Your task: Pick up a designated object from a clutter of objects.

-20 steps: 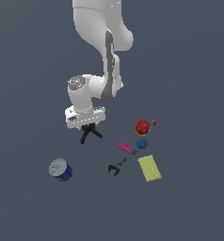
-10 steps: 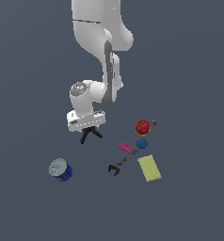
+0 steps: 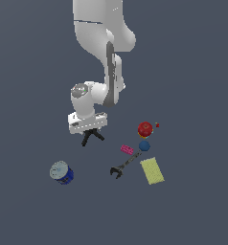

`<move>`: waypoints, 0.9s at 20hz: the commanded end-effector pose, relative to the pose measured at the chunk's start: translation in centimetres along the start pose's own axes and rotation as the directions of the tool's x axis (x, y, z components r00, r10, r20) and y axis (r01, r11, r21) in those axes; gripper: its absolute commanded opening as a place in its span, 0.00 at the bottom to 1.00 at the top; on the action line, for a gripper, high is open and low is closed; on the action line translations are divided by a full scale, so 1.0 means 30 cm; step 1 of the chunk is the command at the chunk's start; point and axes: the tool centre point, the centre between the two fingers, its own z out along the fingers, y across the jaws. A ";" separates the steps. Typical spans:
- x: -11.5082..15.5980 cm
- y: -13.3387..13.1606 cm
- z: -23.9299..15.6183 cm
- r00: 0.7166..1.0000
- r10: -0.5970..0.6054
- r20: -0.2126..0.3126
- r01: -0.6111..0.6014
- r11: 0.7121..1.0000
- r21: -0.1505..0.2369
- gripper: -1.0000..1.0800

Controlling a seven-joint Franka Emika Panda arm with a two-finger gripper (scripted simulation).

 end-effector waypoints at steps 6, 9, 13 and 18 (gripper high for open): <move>0.013 -0.013 -0.019 1.000 0.000 0.000 0.000 1.000 0.000 0.00; 0.035 -0.034 -0.050 1.000 0.000 0.000 0.000 1.000 0.000 0.00; 0.078 -0.076 -0.113 1.000 0.000 0.000 0.000 1.000 0.000 0.00; 0.154 -0.148 -0.222 1.000 0.000 0.001 0.000 1.000 0.000 0.00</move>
